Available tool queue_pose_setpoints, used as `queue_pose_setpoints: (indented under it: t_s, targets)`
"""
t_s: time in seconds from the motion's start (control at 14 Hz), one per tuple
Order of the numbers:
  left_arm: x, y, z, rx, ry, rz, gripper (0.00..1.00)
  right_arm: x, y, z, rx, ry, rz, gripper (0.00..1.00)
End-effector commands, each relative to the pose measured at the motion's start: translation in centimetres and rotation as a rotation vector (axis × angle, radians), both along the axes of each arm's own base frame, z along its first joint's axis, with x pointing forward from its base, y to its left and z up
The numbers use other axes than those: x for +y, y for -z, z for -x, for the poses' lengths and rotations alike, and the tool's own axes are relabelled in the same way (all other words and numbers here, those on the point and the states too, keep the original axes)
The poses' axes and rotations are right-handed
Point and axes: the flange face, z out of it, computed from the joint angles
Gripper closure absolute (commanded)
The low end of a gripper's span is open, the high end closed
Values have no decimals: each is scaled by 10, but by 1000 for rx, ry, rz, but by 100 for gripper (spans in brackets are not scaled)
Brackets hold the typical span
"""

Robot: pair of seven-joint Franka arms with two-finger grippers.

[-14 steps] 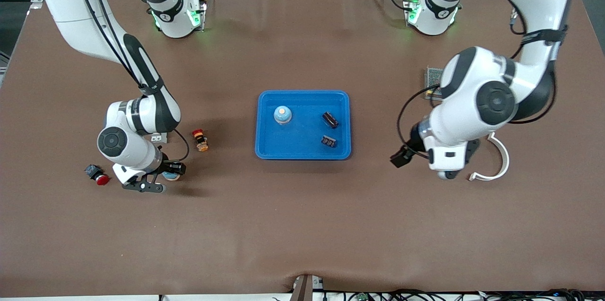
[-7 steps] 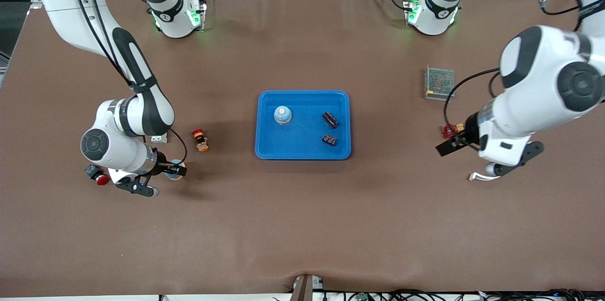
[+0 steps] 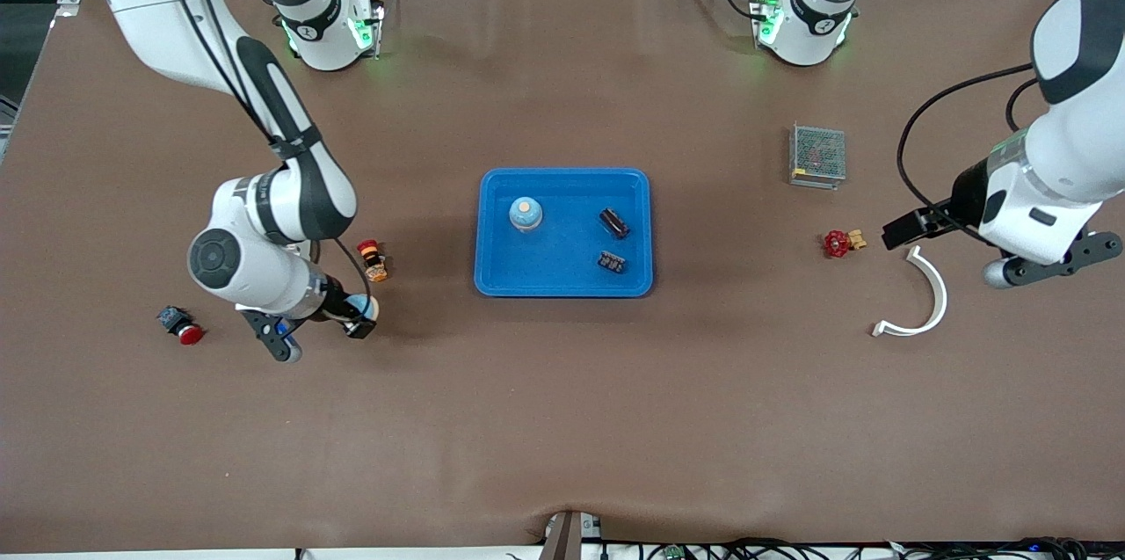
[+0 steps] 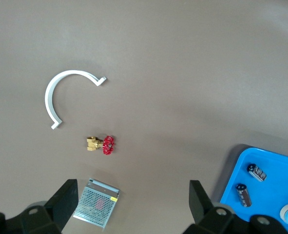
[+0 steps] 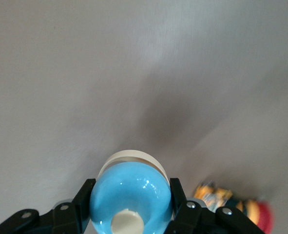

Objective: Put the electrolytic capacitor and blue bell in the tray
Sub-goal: 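Lower the second bell into the tray beside the first with the right gripper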

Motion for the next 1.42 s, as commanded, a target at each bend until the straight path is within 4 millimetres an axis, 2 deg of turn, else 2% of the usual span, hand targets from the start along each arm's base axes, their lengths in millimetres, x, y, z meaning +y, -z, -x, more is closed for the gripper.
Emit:
queue_pose_setpoints:
  t_s: [0.0,0.14,0.36,0.43,0.64,0.85,1.0,1.07,1.21,1.35]
  targets:
    - [5,-19,26,0,121,-45,0,34,-14,4,13,147,-39,100]
    - [14,-30,44,-2,175,-56,0,70,-16,14,29,242,-37,100]
    - [10,-47,70,-13,188,-61,0,123,-19,33,38,354,-40,100]
    - [14,-52,74,-10,182,-61,0,143,-19,41,34,391,-41,100]
    - [16,-56,80,-3,178,-60,0,200,-15,73,48,460,-16,100]
    - [20,-53,77,2,172,-55,0,243,-10,104,8,544,61,100]
    - [21,-53,76,-1,170,-52,0,265,6,124,-2,566,103,100]
    - [21,-53,76,-3,170,-52,0,270,15,130,0,571,117,100]
    - [21,-55,76,-6,170,-52,0,275,32,134,6,559,135,100]
    - [25,-56,77,-6,164,-51,0,279,36,133,5,555,135,100]
